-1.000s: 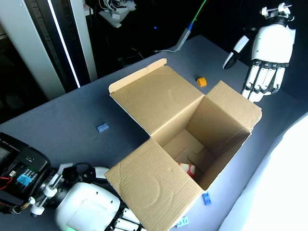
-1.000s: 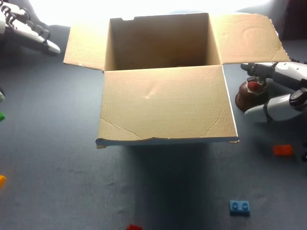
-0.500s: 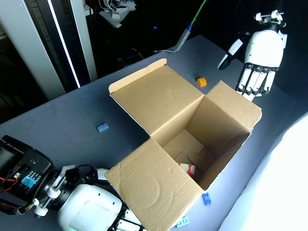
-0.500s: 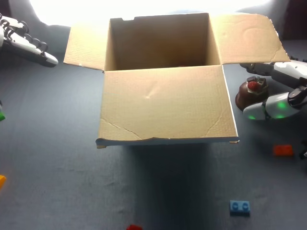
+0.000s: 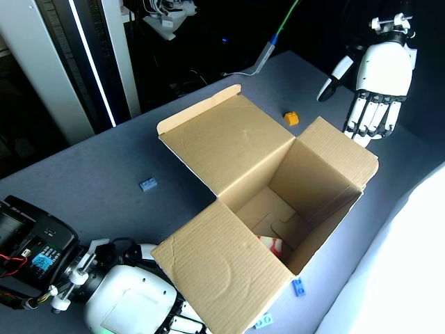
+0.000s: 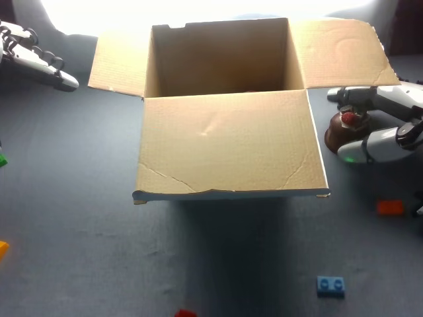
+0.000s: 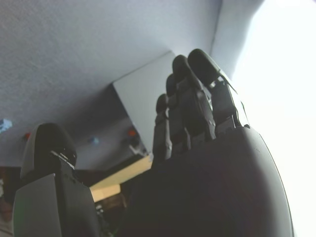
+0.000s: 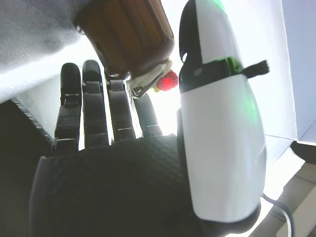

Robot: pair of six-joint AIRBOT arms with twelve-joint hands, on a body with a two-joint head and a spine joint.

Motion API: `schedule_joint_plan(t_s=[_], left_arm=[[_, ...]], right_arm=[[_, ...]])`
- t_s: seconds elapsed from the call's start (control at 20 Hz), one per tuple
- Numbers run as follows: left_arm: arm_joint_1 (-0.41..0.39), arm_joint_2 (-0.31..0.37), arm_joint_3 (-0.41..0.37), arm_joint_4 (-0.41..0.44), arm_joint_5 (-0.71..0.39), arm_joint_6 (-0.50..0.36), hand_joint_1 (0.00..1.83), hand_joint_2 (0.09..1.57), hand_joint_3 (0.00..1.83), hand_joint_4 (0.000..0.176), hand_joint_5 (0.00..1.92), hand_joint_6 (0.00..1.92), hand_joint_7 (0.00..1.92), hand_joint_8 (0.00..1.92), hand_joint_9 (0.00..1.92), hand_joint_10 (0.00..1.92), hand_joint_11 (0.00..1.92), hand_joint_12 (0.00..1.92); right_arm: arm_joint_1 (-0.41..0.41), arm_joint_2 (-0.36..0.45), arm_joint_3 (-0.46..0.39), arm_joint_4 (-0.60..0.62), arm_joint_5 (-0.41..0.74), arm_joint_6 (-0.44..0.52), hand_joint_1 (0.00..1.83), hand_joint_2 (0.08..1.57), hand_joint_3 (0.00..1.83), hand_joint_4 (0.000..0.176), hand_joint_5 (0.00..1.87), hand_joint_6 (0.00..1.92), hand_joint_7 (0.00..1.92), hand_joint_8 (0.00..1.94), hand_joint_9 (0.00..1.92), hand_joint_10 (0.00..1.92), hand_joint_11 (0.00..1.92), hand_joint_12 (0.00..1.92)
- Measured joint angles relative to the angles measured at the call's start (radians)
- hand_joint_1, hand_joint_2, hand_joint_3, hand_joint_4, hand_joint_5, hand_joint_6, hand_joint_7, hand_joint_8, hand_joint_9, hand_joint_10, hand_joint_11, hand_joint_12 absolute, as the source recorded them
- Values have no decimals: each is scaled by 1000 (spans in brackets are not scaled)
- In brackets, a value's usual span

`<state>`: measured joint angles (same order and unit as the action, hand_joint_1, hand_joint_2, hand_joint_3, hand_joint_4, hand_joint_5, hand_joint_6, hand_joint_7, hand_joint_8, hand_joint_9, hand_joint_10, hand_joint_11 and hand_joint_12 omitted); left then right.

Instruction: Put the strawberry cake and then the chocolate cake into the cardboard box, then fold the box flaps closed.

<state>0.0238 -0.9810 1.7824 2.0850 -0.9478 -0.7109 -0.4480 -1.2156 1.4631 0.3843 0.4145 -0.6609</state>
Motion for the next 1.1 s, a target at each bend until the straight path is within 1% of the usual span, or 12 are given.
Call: schedule_joint_plan(t_s=[0.05,0.1,0.15,0.2,0.3,0.45,0.55,0.6,0.65,0.75,0.9,1.1], left_arm=[[0,0,0,-2,0,3,602,995,6,47,159,1,290,0,403,2,6,1361],[5,-1,0,-6,1,6,600,995,5,49,161,2,290,1,407,3,12,1361],[5,-1,0,-9,0,8,592,1000,7,47,163,2,290,1,402,1,17,1362],[5,-1,0,-10,-4,14,603,1000,6,46,161,2,291,1,408,4,18,1361],[5,-1,0,-14,-3,22,592,1007,7,49,162,2,282,0,413,5,16,1351],[13,-2,0,-16,-3,22,591,1008,6,50,163,1,280,0,413,5,20,1345],[13,-2,-2,-16,-3,22,599,1004,2,50,162,1,282,1,419,5,41,1328],[13,-2,-3,-18,-4,22,629,1002,1,49,157,0,282,0,412,2,32,1321],[13,-2,-3,-17,-5,22,635,1003,1,44,165,3,285,1,414,2,31,1329],[13,-2,-3,-17,-6,23,640,1013,4,49,158,0,274,0,387,0,8,1333],[13,-2,-5,-17,-8,26,623,1014,3,44,158,0,280,3,399,6,20,1361],[13,-2,-5,-18,-10,30,636,1014,1,42,169,3,295,3,417,9,42,1329]], right_arm=[[0,0,0,1,8,-1,1123,1114,1,0,768,240,830,196,599,690,220,1399],[0,0,0,1,12,-2,1114,1175,22,0,792,1037,849,269,538,918,245,1530],[0,0,0,0,16,-2,1147,1217,3,0,773,1206,788,1153,507,1109,268,1661],[0,0,0,0,14,-2,1156,1230,1,0,752,1232,776,1370,487,1249,246,1808],[-3,0,0,0,11,-3,1175,1220,0,0,746,1223,819,1380,506,1358,222,1909],[-3,0,0,0,10,-6,1179,1217,0,0,747,1217,827,1375,511,1369,219,1919],[-3,2,0,0,8,-6,1187,1216,0,0,757,1185,822,1411,501,1444,239,1921],[-3,9,-5,-1,5,-6,1175,1232,2,0,740,1223,784,1468,501,1553,310,1921],[-3,17,-6,-5,0,-6,1176,1234,2,0,743,1215,779,1480,499,1554,309,1921],[-4,39,-6,-4,-2,-8,1155,1247,2,0,718,1289,756,1469,493,1512,277,1919],[0,87,-22,-4,-2,-8,1145,1255,1,0,689,1354,759,1440,514,1467,280,1884],[22,145,-64,-11,-1,-7,1150,1253,0,0,710,1307,749,1475,492,1502,282,1880]])
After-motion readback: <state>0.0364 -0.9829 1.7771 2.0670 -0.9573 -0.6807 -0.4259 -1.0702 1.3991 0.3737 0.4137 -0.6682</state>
